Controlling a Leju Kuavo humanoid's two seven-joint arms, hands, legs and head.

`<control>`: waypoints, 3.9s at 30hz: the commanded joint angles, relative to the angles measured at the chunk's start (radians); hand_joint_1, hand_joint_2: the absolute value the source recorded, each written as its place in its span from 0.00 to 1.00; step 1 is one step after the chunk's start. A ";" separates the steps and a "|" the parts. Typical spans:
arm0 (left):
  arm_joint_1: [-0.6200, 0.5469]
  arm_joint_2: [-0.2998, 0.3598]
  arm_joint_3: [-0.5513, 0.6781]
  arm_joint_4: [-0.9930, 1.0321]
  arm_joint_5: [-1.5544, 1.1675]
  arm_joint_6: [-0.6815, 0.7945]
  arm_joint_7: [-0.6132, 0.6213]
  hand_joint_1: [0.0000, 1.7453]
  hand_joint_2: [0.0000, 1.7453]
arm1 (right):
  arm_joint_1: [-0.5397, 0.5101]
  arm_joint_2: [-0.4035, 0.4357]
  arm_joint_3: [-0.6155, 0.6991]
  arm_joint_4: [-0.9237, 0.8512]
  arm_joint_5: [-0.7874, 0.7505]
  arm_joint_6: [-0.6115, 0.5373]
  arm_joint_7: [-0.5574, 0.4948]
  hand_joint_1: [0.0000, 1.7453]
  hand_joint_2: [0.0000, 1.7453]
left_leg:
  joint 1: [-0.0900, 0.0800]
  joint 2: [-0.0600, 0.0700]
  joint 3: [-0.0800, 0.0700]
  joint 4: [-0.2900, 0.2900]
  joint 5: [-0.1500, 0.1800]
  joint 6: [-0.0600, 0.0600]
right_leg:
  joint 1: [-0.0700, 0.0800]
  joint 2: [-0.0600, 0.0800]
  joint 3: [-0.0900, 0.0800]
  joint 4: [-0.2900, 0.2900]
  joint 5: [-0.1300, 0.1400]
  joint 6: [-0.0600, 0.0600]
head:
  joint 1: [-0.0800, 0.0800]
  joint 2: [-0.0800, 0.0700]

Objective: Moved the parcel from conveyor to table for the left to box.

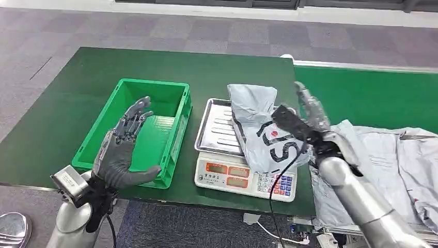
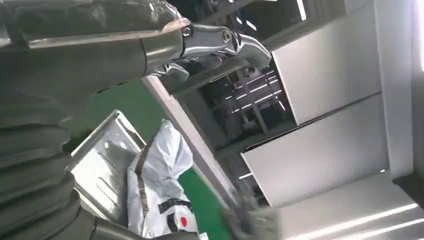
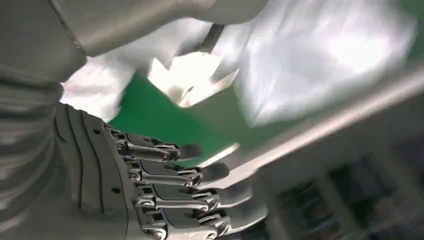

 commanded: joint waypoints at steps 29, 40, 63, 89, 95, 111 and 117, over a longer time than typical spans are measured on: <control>-0.053 -0.024 -0.031 0.069 -0.056 -0.039 0.025 0.00 1.00 | 0.170 0.078 -0.502 -0.136 0.016 0.034 -0.026 0.00 1.00 | -0.001 0.008 0.004 -0.002 0.000 0.000 | -0.001 0.007 0.001 -0.002 0.002 -0.001 | 0.000 0.000; -0.053 -0.024 -0.031 0.069 -0.056 -0.039 0.025 0.00 1.00 | 0.170 0.078 -0.502 -0.136 0.016 0.034 -0.026 0.00 1.00 | -0.001 0.009 0.005 -0.001 0.000 0.000 | 0.000 0.008 0.001 -0.002 0.002 -0.001 | 0.000 0.000; -0.698 -0.064 -0.499 0.577 -0.347 0.119 0.088 0.00 1.00 | 0.535 0.217 -0.682 -0.362 -0.083 0.009 -0.084 0.00 1.00 | -0.001 0.008 0.003 0.000 0.000 0.001 | -0.001 0.008 0.000 -0.002 0.004 0.001 | 0.000 0.000; -0.874 -0.094 -0.653 0.842 -0.482 0.187 0.138 0.00 1.00 | 0.576 0.205 -0.667 -0.335 -0.118 0.034 -0.105 0.00 1.00 | 0.000 0.014 0.003 0.000 0.000 0.002 | 0.000 0.013 -0.001 -0.003 0.005 0.001 | 0.000 0.000; -0.934 -0.134 -0.762 1.038 -0.654 0.327 0.173 0.00 1.00 | 0.562 0.197 -0.611 -0.314 -0.124 0.027 -0.108 0.00 1.00 | -0.001 0.014 0.003 0.001 0.000 0.002 | -0.001 0.013 -0.001 -0.002 0.005 0.001 | 0.000 0.000; -0.923 -0.182 -0.852 1.262 -0.837 0.501 0.176 0.00 1.00 | 0.478 0.218 -0.493 -0.227 -0.124 0.014 -0.118 0.00 1.00 | 0.000 0.017 0.003 0.001 -0.001 0.002 | 0.000 0.016 -0.002 -0.003 0.006 0.001 | 0.000 0.000; -0.923 -0.199 -0.855 1.273 -0.843 0.506 0.165 0.00 1.00 | 0.496 0.222 -0.487 -0.253 -0.129 0.007 -0.123 0.00 1.00 | 0.000 0.017 0.003 0.001 -0.001 0.002 | 0.000 0.016 -0.002 -0.003 0.006 0.001 | 0.000 0.000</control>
